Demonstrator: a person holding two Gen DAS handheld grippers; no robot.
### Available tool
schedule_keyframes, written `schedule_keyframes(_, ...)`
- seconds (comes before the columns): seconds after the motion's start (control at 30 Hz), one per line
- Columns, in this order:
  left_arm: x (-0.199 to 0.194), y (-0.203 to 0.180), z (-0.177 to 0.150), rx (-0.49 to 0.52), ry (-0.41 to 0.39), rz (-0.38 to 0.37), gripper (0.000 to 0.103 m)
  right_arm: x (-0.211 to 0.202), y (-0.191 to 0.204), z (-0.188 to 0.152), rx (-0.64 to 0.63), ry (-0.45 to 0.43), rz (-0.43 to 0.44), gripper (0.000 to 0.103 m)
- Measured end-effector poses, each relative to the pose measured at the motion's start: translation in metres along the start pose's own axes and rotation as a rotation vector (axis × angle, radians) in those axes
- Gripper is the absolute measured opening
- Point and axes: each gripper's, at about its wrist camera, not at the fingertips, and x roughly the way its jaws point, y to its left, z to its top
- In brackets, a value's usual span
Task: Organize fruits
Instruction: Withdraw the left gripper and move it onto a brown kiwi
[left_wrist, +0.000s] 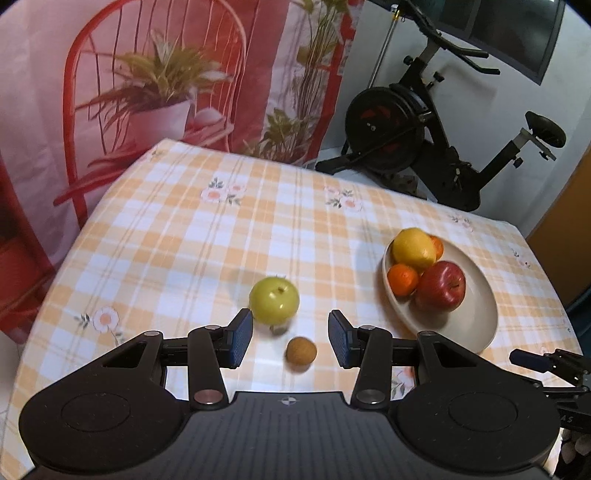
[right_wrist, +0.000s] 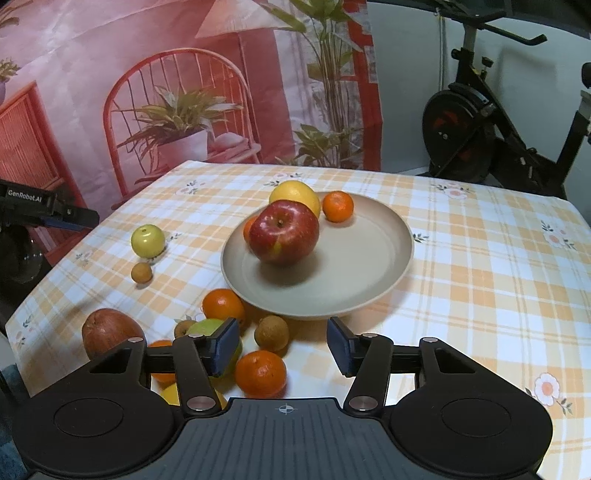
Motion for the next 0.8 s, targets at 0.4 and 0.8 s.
schedule_keyframes(0.4, 0.019, 0.006, -0.019, 0.000, 0.046, -0.048, 0.047, 0.007, 0.001, -0.004, -0.008, 0.047, -0.021, 0.039)
schedule_keyframes(0.8, 0.044, 0.013, -0.022, 0.005, 0.090, -0.058, 0.047, 0.025, 0.010, 0.010, -0.043, 0.066, -0.011, 0.035)
